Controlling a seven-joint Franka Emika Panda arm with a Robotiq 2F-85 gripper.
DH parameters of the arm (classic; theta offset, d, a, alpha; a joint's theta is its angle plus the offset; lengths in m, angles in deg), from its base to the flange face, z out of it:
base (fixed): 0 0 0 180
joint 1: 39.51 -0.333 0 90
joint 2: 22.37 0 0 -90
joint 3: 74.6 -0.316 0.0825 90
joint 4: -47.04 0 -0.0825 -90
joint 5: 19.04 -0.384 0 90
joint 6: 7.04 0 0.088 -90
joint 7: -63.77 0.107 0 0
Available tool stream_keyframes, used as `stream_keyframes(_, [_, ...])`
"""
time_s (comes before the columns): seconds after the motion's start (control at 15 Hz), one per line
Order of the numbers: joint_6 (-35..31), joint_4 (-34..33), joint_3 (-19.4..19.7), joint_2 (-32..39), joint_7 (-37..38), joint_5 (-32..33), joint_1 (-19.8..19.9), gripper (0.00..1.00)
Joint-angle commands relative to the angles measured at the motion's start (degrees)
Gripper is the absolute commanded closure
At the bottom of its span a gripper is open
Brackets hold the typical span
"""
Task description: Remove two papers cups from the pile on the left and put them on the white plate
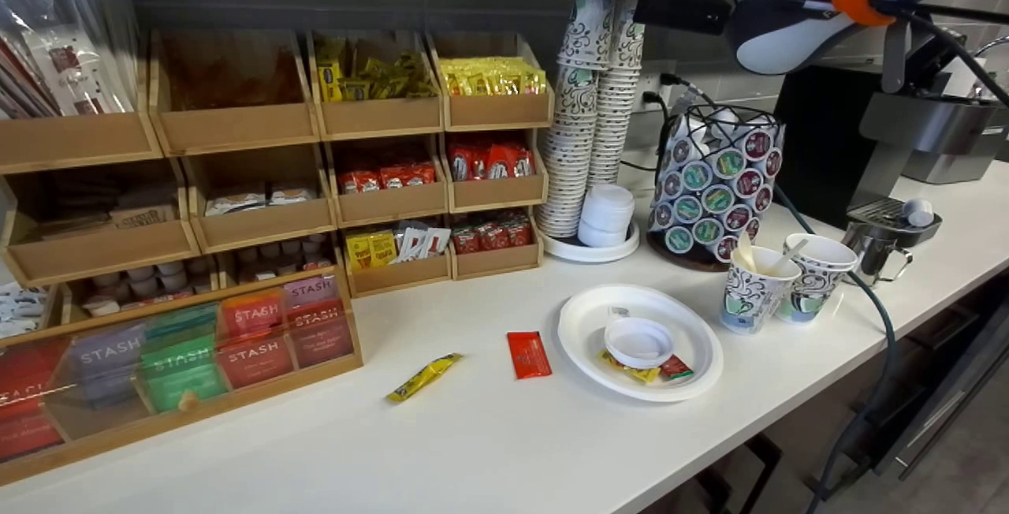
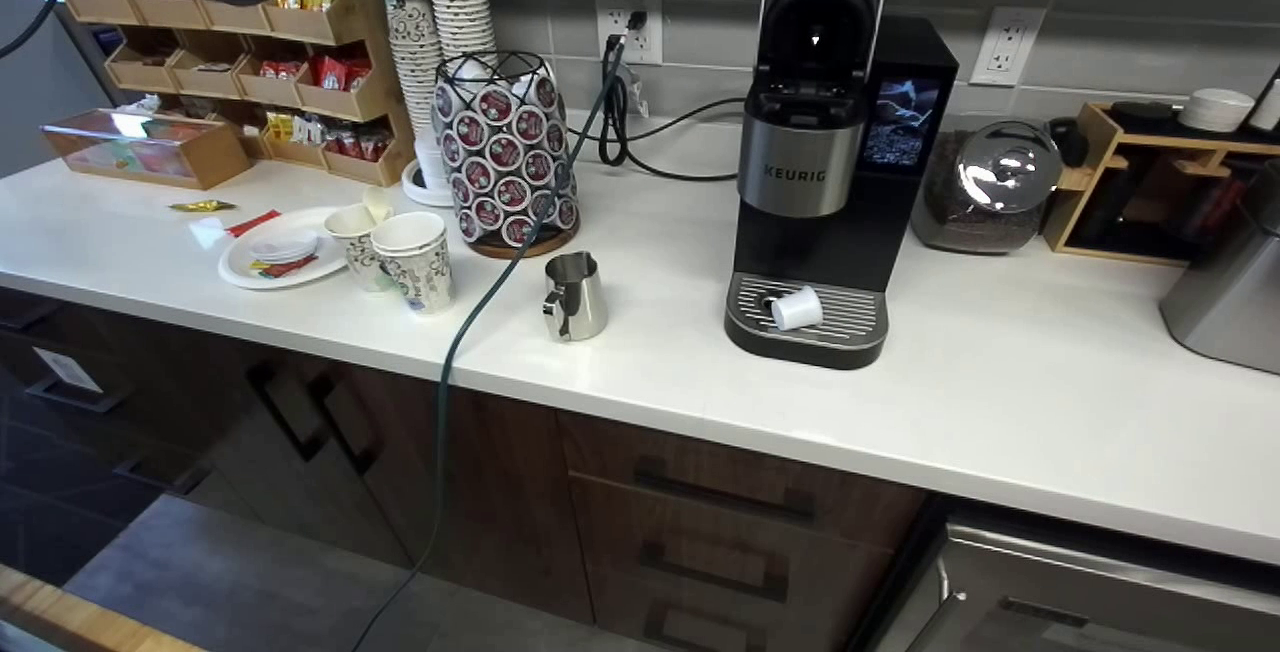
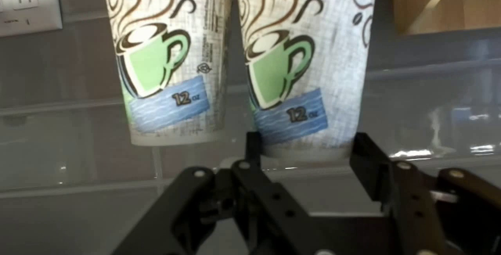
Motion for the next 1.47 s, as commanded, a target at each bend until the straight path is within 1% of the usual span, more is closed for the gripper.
stream_keyframes(0.0, [-3.13, 3.01, -1.1, -2.22, 0.38, 0.74, -0.46, 0.65])
stream_keyframes(0.13, [-4.58, 3.84, -3.1, -3.12, 0.45, 2.03, 0.42, 0.65])
stream_keyframes(0.2, [-5.49, 3.46, -2.04, -2.36, 0.36, 1.13, -0.06, 0.65])
stream_keyframes(0.27, [-4.98, 1.79, 3.63, 0.88, -0.88, -2.63, -3.3, 0.65])
stream_keyframes(0.33, [-6.89, 2.78, 1.64, -0.33, -0.99, -1.0, -2.0, 0.65])
stream_keyframes(0.4, [-6.22, 2.34, 4.33, 0.87, -1.26, -2.67, -3.62, 0.65])
stream_keyframes(0.47, [-6.35, 2.43, 4.9, 1.0, -1.41, -2.67, -3.85, 0.65])
stream_keyframes(0.53, [-5.52, 1.37, 9.56, 3.45, -2.53, -5.16, -6.43, 0.65])
stream_keyframes(0.6, [-8.65, 3.61, 3.32, -0.52, -1.35, -0.39, -2.86, 0.65])
stream_keyframes(0.67, [-8.3, 3.36, 5.52, 0.4, -1.9, -1.19, -4.26, 0.65])
stream_keyframes(0.73, [-9.49, 3.76, 4.4, 0.17, -1.12, -1.3, -3.74, 0.65])
stream_keyframes(0.8, [-10.35, 4.15, 3.0, -0.82, -0.97, 0.22, -2.91, 0.65])
stream_keyframes(0.87, [-9.83, 3.7, 5.43, 0.92, -1.71, -2.09, -4.42, 0.65])
stream_keyframes(0.93, [-10.77, 4.29, 3.2, -0.49, -0.99, -0.07, -3.1, 0.65])
stream_keyframes(1.0, [-10.46, 4.13, 4.22, 0.15, -1.29, -1.13, -3.75, 0.65])
stream_keyframes(1.07, [-11.29, 4.48, 3.23, -0.38, -0.81, -0.49, -3.04, 0.65])
stream_keyframes(1.2, [-14.39, 5.05, 2.77, -0.68, -0.14, -0.94, -2.09, 0.65])
stream_keyframes(1.4, [-20.4, 6.64, 3.77, -1.04, 0.24, -2.2, -1.23, 0.65])
